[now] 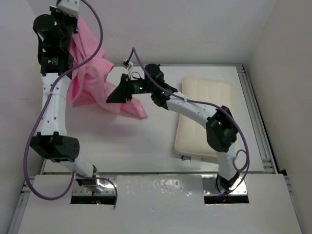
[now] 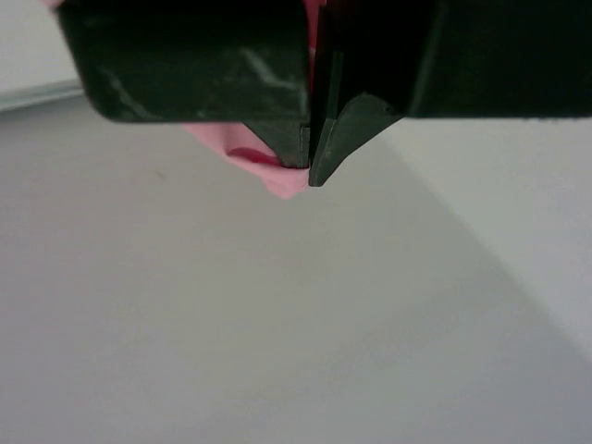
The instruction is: Put the pillow into the pillowcase
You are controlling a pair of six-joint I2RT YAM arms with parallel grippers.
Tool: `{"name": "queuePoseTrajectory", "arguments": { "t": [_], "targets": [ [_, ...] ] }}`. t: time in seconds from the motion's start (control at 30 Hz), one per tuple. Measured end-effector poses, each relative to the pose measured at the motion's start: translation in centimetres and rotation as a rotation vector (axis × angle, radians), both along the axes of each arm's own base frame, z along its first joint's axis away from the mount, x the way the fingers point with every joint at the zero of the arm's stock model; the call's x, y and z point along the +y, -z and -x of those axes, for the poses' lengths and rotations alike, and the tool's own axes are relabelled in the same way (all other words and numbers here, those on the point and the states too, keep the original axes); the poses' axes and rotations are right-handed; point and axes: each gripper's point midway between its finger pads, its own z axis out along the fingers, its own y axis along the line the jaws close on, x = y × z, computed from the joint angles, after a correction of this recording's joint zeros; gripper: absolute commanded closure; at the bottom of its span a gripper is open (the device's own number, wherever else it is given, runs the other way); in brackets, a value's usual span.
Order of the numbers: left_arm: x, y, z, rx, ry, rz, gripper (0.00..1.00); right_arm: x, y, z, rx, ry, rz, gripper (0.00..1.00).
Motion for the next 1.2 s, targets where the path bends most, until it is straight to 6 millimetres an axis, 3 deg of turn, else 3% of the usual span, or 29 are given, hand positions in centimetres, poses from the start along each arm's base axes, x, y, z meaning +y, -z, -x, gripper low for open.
{"name": "queuePoseTrajectory", "arguments": {
  "t": [0.03,0.07,0.17,0.23,0.27,0.3,0.33,0.4,0.43,0.5,0.53,0.6,0.73,0.8,0.87,0.9,0.97,1.07,1.2],
  "targets": [
    [-1.0,0.7,-1.1,0.004,0.046,-0.011,0.98,-0.8,0.2,0.7,-0.006,-0.008,0.008,0.36],
    [-2.6,2.0,-2.2,0.023,0.108,-0.023,0.95,-2.0,0.4,0.9,-0.003,-0.001,0.019,0.30],
    [-9.2,8.3,-5.5,0.135,0.338,-0.067,0.90,-7.6,1.1,-0.4,0.016,0.092,0.039,0.22],
    [-15.2,14.2,-6.6,0.244,0.520,-0.101,0.89,-13.0,2.0,-2.2,0.043,0.237,0.053,0.19],
    [-18.1,17.2,-6.6,0.301,0.604,-0.120,0.88,-14.2,2.3,-2.3,0.055,0.266,0.062,0.18],
    [-21.5,20.8,-6.1,0.364,0.703,-0.145,0.86,-18.8,3.6,-3.4,0.071,0.416,0.094,0.17],
    [-24.2,23.7,-5.2,0.422,0.784,-0.162,0.81,-21.7,4.4,-3.8,0.080,0.518,0.124,0.17],
    [-29.3,28.8,-2.6,0.525,0.942,-0.205,0.69,-25.4,5.4,-4.3,0.065,0.688,0.194,0.16],
    [-31.2,30.7,-1.1,0.567,1.008,-0.228,0.42,-26.4,5.4,-4.3,0.048,0.740,0.224,0.16],
    [-34.8,33.2,2.0,0.627,1.136,-0.275,0.10,-28.2,4.9,-4.5,0.001,0.832,0.264,0.16],
    [-35.7,33.7,3.2,0.643,1.178,-0.290,0.00,-29.1,4.8,-4.7,-0.011,0.870,0.286,0.16],
    [-38.0,33.7,5.4,0.653,1.244,-0.300,0.00,-30.9,5.2,-5.7,-0.002,0.937,0.323,0.15],
    [-37.5,31.6,5.8,0.654,1.185,-0.251,0.00,-34.2,7.6,-8.9,0.095,1.050,0.422,0.13],
    [-35.7,29.7,4.7,0.632,1.088,-0.224,0.01,-34.9,9.0,-10.6,0.153,1.077,0.472,0.13],
    [-33.3,27.8,3.5,0.601,0.967,-0.219,0.18,-34.8,10.6,-12.2,0.209,1.080,0.526,0.13],
    [-32.1,27.1,3.0,0.582,0.914,-0.231,0.22,-34.6,11.3,-12.9,0.229,1.079,0.550,0.14],
    [-29.6,26.9,2.5,0.564,0.821,-0.278,0.22,-34.0,12.7,-14.0,0.265,1.074,0.591,0.12],
    [-26.2,31.1,2.4,0.632,0.701,-0.372,0.14,-34.2,14.6,-14.6,0.323,1.095,0.656,0.09],
    [-23.3,41.2,2.6,0.855,0.589,-0.464,0.09,-36.1,16.1,-14.2,0.363,1.172,0.757,0.07]
  ]
}}
